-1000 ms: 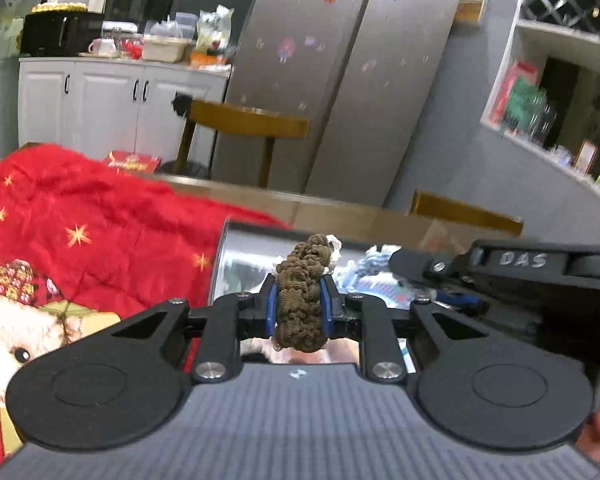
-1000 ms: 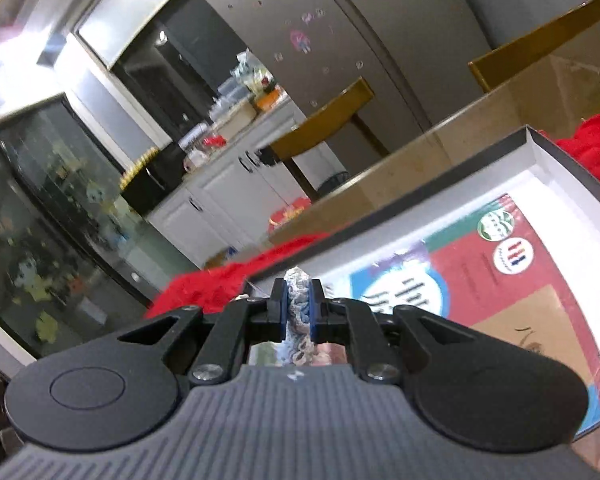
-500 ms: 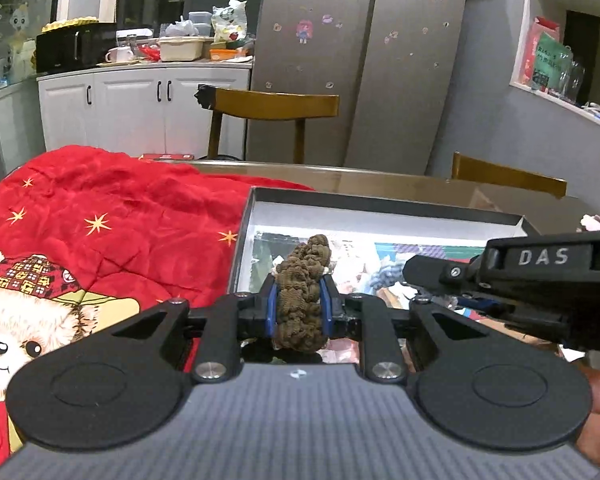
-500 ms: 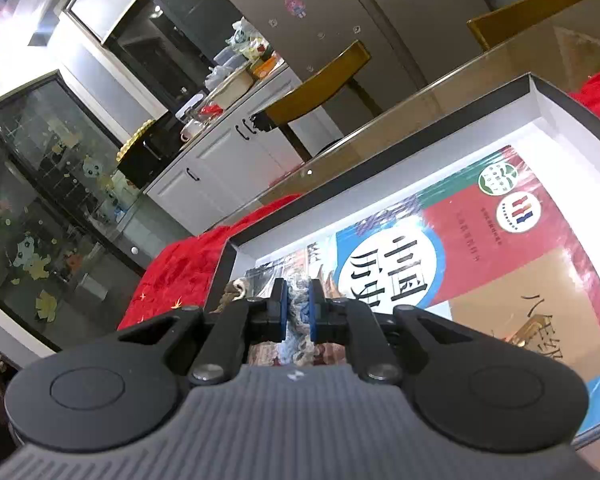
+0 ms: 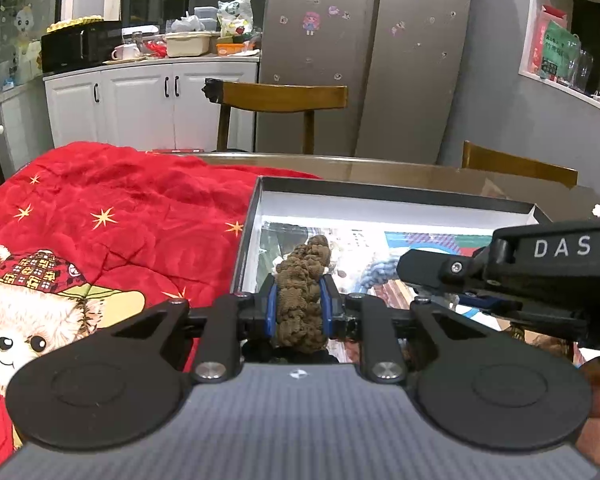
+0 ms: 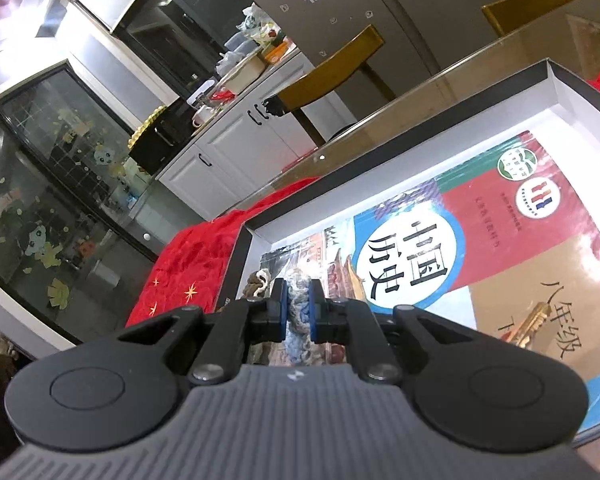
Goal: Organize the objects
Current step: 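Lower the brown scrunchie into the box and open the left tool while the right tool releases the blue one, then withdraw both open tools from the box back over the table, then grasp the brown fuzzy clip scrunchie with the left tool while the right tool grasps the cream scrunchie, then lift both held scrunchies and carry them over the open box, then lower both scrunchies into the box and open both tools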
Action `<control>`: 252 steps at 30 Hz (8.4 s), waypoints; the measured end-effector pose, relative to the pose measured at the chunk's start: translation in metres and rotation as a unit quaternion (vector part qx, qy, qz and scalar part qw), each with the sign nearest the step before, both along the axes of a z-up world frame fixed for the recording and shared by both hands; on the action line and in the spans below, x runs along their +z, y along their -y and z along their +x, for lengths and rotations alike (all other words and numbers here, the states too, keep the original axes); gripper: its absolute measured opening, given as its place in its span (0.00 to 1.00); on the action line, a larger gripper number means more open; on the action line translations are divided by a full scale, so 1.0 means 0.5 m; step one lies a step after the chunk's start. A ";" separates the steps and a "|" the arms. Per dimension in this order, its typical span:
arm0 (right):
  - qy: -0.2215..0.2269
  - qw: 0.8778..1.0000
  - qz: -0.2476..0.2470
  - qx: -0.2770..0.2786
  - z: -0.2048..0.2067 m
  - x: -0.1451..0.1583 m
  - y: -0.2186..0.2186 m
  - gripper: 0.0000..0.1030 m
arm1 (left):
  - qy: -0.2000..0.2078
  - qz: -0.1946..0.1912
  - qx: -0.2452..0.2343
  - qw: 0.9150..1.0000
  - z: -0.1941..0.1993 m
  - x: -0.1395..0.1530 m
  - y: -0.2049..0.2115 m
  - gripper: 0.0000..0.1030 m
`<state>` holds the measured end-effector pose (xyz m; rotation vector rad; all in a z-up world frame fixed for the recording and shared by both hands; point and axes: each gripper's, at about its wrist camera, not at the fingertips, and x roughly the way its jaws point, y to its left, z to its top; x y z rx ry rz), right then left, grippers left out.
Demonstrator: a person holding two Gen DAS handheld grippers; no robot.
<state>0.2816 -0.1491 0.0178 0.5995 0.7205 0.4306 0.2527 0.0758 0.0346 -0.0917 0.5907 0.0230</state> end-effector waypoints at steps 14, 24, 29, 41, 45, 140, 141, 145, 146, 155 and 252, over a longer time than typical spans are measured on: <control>-0.014 0.999 0.013 0.026 0.008 -0.003 0.000 0.12 | -0.001 -0.006 0.005 1.000 -0.003 0.002 0.000 0.24; -0.012 0.998 0.038 0.041 0.008 -0.001 0.008 0.27 | -0.017 -0.033 0.015 0.999 0.001 0.004 -0.014 0.30; -0.002 0.996 0.062 0.060 0.002 0.026 0.017 0.43 | 0.006 -0.024 0.023 0.999 -0.021 0.049 -0.015 0.52; 0.089 0.991 0.057 0.081 -0.094 0.192 0.036 0.81 | 0.098 -0.023 0.029 0.995 -0.132 0.221 -0.068 0.73; 0.152 0.987 0.030 0.049 -0.185 0.280 0.047 0.91 | 0.151 -0.025 0.024 0.988 -0.215 0.298 -0.066 0.78; 0.110 0.987 -0.115 -0.016 -0.330 0.014 0.064 0.14 | 0.042 0.033 0.011 0.998 -0.308 -0.032 0.002 0.50; 0.110 0.988 -0.111 -0.016 -0.330 0.013 0.066 0.14 | 0.044 0.035 0.008 0.998 -0.309 -0.031 0.003 0.50; 0.112 0.989 -0.097 -0.014 -0.330 0.015 0.070 0.14 | 0.053 0.037 -0.003 0.998 -0.313 -0.029 0.007 0.50; 0.113 0.989 -0.094 -0.014 -0.330 0.015 0.070 0.14 | 0.056 0.037 -0.005 0.998 -0.314 -0.028 0.007 0.50; 0.133 0.988 -0.079 -0.023 -0.329 0.031 0.082 0.14 | 0.077 0.040 -0.002 0.996 -0.322 -0.017 0.004 0.50; -0.082 0.996 -0.039 -0.019 -0.021 0.032 0.210 0.64 | -0.100 -0.091 -0.102 0.986 0.093 0.053 0.172 0.69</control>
